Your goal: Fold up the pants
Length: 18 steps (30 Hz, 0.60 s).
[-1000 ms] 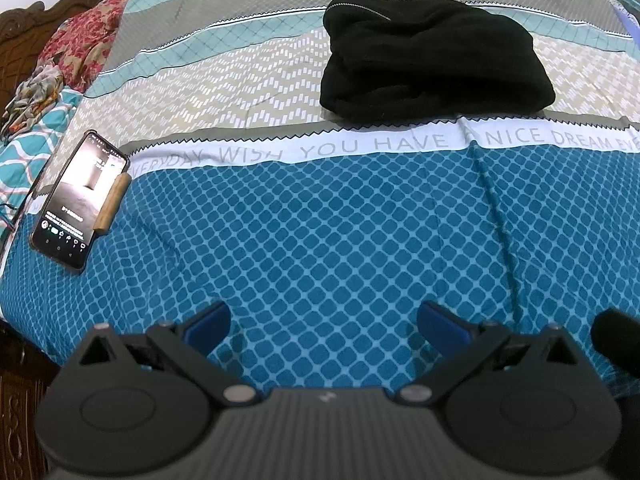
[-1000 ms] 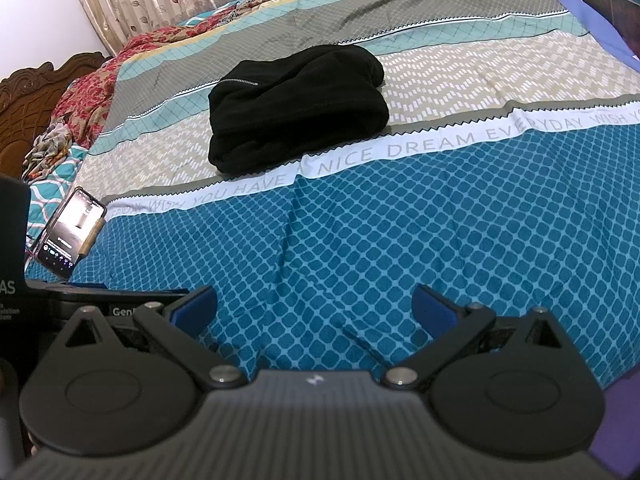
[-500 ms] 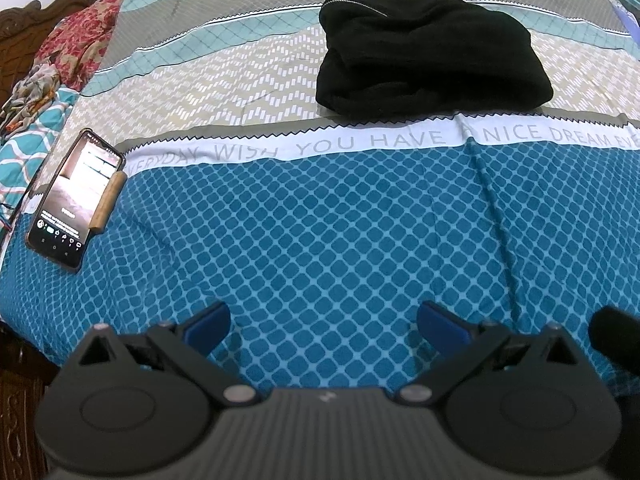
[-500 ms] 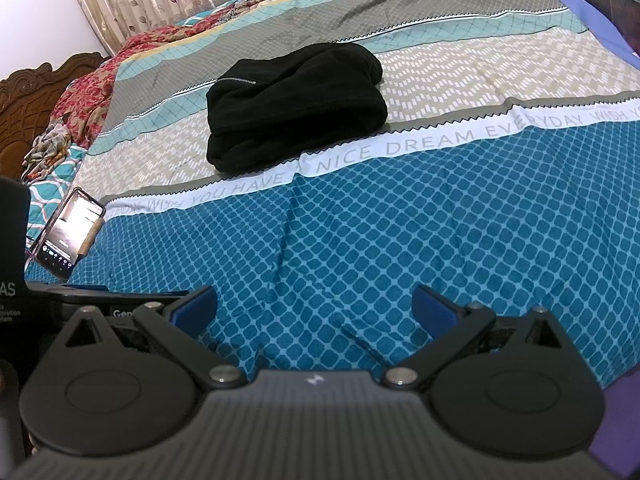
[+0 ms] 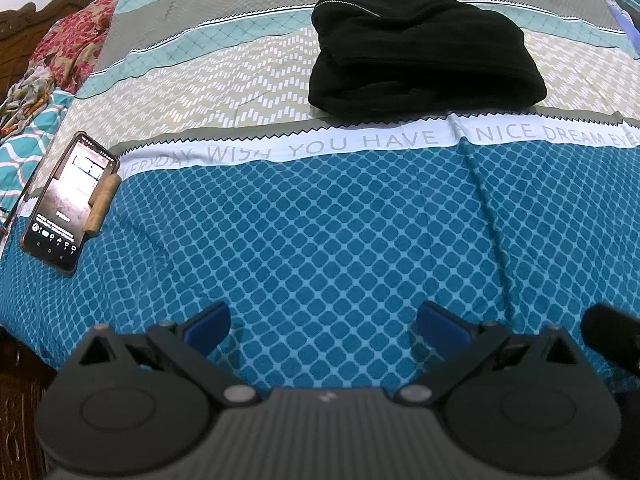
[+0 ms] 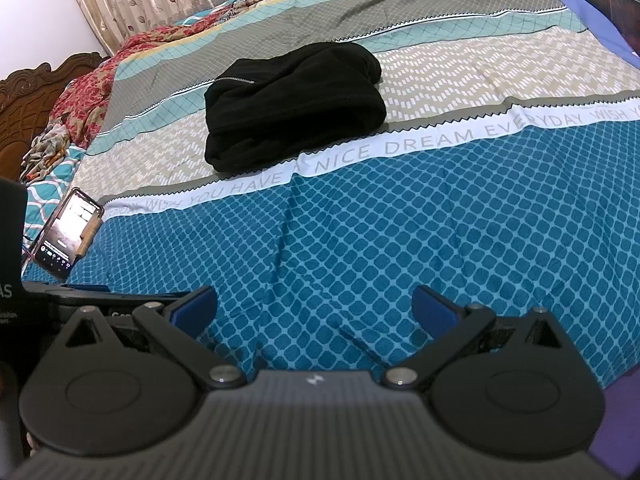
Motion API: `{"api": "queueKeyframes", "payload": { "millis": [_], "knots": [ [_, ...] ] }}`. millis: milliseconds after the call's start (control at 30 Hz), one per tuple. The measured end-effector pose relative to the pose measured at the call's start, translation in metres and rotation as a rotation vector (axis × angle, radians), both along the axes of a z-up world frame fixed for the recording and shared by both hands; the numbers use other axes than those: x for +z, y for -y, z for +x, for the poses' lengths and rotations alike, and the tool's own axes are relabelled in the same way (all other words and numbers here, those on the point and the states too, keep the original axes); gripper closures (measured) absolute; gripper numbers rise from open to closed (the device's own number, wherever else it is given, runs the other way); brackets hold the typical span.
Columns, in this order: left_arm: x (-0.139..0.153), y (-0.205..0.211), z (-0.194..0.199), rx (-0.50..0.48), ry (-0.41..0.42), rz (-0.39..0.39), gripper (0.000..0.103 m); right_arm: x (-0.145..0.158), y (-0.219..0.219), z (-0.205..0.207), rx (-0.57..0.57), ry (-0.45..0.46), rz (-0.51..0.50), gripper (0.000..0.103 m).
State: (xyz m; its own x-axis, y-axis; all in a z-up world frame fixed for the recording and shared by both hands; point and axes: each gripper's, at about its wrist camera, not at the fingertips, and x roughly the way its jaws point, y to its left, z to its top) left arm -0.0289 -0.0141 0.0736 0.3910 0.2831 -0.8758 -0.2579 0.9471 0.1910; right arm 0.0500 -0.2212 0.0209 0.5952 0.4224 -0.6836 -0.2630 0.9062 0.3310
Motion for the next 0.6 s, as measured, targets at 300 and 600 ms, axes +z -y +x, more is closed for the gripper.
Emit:
{"api": "queueKeyframes", "payload": {
  "millis": [300, 600],
  "knots": [
    [0.001, -0.001, 0.003, 0.001, 0.005, -0.013, 0.000, 0.003, 0.002, 0.004, -0.011, 0.011, -0.007, 0.000],
    [0.013, 0.006, 0.019, -0.060, 0.050, -0.029, 0.000, 0.018, 0.006, 0.014, -0.015, 0.074, -0.025, 0.000]
  ]
}}
